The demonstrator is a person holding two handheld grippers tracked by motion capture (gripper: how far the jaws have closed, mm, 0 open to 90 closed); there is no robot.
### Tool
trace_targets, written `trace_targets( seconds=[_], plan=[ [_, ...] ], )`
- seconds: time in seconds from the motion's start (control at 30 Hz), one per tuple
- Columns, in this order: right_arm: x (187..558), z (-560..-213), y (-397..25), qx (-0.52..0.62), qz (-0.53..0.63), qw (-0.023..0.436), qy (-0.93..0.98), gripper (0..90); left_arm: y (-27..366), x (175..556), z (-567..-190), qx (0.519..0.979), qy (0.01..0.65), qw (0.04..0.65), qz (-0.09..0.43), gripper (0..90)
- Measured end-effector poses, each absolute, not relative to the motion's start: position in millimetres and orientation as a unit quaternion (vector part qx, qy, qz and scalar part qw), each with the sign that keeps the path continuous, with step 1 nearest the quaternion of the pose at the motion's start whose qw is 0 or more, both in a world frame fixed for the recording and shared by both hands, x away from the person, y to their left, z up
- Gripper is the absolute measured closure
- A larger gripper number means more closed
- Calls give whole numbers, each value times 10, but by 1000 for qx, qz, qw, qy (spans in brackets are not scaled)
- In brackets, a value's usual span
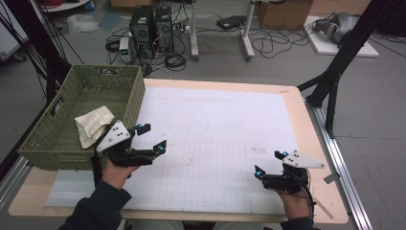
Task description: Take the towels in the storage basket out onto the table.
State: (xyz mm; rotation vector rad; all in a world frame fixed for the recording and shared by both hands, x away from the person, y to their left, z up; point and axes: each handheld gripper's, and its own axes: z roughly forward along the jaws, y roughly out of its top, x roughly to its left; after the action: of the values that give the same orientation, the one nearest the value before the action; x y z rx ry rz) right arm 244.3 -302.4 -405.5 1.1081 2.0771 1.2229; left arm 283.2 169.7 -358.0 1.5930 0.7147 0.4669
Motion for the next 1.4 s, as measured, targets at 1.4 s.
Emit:
trace_targets(
  seconds=[1.4],
  plan=[
    [2432,-4094,-3030,410,433,243,765,97,3292,4014,-3624,707,510,440,218,183]
  ],
)
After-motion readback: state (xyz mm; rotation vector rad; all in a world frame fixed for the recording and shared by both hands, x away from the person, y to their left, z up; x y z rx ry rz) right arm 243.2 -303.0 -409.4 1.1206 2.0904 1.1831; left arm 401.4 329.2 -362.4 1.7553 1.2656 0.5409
